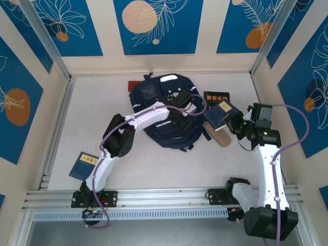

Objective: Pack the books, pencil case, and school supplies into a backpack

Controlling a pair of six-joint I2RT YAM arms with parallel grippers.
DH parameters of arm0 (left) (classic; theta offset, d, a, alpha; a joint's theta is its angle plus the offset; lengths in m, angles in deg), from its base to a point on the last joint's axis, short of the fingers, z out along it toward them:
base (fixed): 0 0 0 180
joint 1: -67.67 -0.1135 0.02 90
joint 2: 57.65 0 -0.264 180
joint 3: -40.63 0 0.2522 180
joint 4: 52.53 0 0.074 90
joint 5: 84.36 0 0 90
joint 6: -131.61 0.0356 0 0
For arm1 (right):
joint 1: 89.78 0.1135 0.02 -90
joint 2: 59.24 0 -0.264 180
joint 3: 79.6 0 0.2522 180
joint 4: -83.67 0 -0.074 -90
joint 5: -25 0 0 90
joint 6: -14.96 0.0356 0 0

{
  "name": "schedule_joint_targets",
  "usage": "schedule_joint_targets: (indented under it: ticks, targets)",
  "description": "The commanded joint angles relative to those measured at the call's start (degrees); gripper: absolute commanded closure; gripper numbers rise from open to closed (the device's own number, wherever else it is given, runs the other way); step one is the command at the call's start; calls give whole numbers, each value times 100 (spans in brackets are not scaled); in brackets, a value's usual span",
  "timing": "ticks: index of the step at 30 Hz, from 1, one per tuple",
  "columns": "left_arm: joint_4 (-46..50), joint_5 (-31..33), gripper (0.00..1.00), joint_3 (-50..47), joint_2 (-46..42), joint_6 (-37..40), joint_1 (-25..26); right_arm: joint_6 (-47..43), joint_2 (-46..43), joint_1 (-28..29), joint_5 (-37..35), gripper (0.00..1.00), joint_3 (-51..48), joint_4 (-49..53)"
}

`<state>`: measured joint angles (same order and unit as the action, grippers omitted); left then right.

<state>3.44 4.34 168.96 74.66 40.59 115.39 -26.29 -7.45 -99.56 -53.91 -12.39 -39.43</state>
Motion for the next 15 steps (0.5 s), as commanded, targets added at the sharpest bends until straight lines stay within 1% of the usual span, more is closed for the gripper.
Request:
schedule_joint_targets:
  ticks: [1, 3, 4, 8, 10, 13, 15]
  targets:
    - [259, 323, 40, 175, 197, 202, 28, -103, -143, -27, 266, 91, -17, -52]
    - [280, 319, 49, 181, 194, 216, 34, -104, -138, -32, 253, 91, -10, -36]
    - [272, 327, 55, 180, 150, 198, 35, -105, -135, -33, 245, 91, 7, -26]
    - [192, 348, 84, 171, -162, 148, 35, -146, -181, -33, 111, 91, 91, 128]
    - [190, 289, 92, 205, -374, 165, 35, -244, -258, -33, -182, 94, 183, 326]
    - [156, 198, 99, 219, -803, 323, 35, -367, -455, -24, -794, 94, 318, 668]
    - [155, 217, 100, 251, -1058, 339, 27, -418, -570, -27, -945, 94, 367, 781]
